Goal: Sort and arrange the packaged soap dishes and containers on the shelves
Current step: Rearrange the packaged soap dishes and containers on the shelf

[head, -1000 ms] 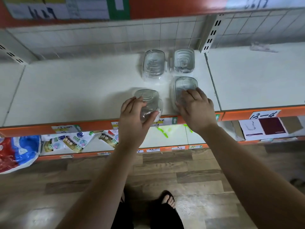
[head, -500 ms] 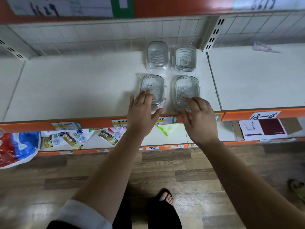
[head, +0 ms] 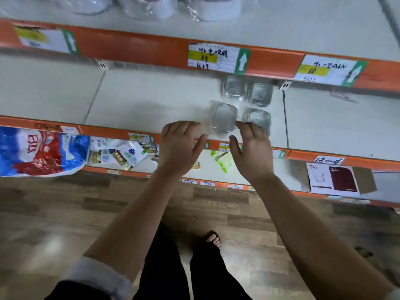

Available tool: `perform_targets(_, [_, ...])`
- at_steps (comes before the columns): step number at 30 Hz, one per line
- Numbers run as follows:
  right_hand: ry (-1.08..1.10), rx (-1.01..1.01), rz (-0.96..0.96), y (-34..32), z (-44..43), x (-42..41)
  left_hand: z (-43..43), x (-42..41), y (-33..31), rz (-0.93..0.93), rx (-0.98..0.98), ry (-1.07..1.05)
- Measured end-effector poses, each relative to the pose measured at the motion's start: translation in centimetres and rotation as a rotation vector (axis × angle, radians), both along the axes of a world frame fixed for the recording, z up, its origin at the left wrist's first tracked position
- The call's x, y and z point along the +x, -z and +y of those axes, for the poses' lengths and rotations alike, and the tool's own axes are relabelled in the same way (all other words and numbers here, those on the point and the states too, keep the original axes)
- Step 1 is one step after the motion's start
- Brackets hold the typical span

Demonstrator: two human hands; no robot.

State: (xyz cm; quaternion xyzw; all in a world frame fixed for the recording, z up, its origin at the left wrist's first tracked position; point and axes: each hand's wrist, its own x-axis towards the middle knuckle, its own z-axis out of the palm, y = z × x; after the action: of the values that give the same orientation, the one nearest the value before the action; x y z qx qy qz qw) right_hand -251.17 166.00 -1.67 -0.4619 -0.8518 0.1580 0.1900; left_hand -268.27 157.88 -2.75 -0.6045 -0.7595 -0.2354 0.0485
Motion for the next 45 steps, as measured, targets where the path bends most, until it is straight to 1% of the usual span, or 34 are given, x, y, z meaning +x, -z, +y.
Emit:
perform_targets(7, [-0.106, 0.071, 0.059, -5.9, -4.9, -7.3, -8.2, -6.7, -6.3, 0.110, 0.071, -0.109])
perform_targets(11, [-0.202, 0.201, 0.110, -9.3, -8.7, -14.4, -13.5, -12.9, -9.8, 0.144, 0.116, -0.211])
perform_targets(15, [-0.308, 0.276, 0.162, -12.3, -12.7, -22.2, -19.0, -19.2, -12.3, 0.146, 0.136, -0.274])
perform_targets(24, [-0.435, 0.329, 0.270, -16.5, -20.0, -36.6, -28.3, -32.3, -17.7, 0.176, 0.148, -0.426])
perform_targets(29, [-0.484, 0.270, 0.358, -18.3, -21.8, -42.9, -30.4, -38.3, -19.7, 0.165, 0.123, -0.492])
perform_targets(33, [-0.508, 0.266, 0.364, -19.4, -22.3, -48.3, -30.9, -43.1, -20.6, 0.176, 0.119, -0.535])
perform_targets(36, [-0.529, 0.255, 0.379, -20.0, -22.1, -52.4, -30.9, -46.8, -21.1, 0.179, 0.154, -0.561])
perform_targets(45, [-0.502, 0.220, 0.426, -21.6, -19.2, -64.7, -28.3, -58.6, -22.2, 0.166, 0.162, -0.542])
